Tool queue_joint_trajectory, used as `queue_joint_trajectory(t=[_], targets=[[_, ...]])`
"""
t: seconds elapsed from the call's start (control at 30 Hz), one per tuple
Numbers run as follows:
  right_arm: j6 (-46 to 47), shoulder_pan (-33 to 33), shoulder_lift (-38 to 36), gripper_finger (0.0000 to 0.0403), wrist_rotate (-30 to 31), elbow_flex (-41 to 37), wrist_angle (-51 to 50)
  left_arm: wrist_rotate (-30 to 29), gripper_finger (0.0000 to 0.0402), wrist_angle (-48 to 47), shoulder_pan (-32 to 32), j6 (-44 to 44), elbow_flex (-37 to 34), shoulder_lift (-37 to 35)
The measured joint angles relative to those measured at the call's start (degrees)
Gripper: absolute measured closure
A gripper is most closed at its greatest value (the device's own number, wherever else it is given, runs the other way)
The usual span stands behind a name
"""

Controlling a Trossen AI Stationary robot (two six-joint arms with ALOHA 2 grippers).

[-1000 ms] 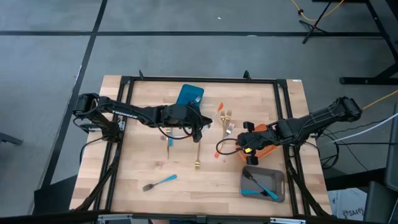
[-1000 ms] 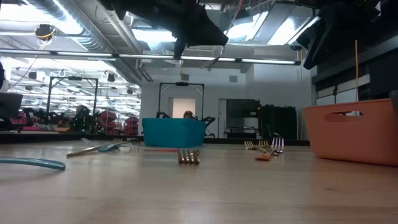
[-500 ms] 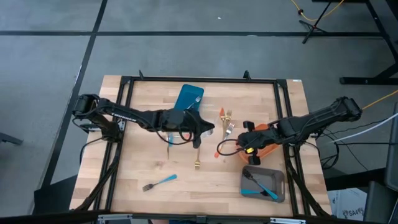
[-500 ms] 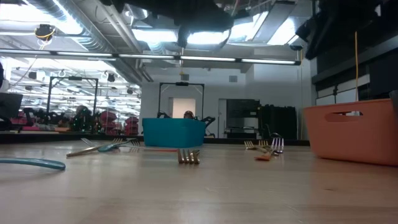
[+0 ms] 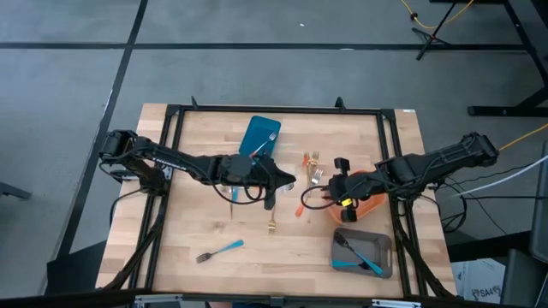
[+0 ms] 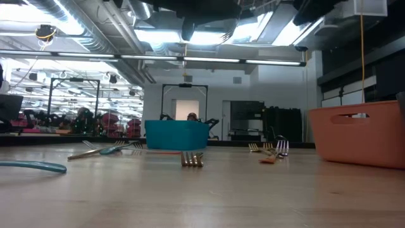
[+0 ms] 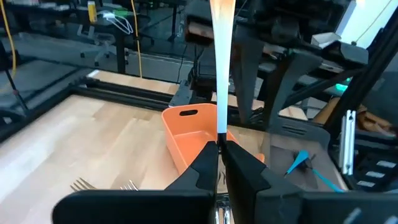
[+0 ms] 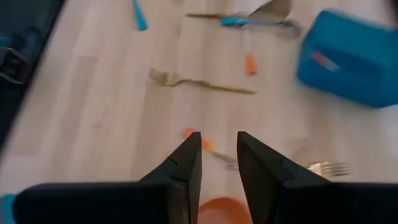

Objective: Sort silverware by color (type)
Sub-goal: Put the bottom orange fork into the blue bin

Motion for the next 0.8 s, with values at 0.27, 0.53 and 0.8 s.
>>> queue_joint_trajectory(t=[0.27,0.53,0.8], targets=[[-13.0,-0.2,0.0,0.031,16.9,0.9,0.1,-0.1,0.039,-0.9,1.6,10.5,0.0,0.0],[-16.3,-6.9,0.0,0.031,19.5,0.9,0.4,-0.1,0.039,-0.8,5.6,12.0,0.0,0.0],[-24.3,-17.2,0.0,0.031,15.3,0.9,2.5,0.0,0.039,-1.0,8.9,16.1,0.0,0.0]])
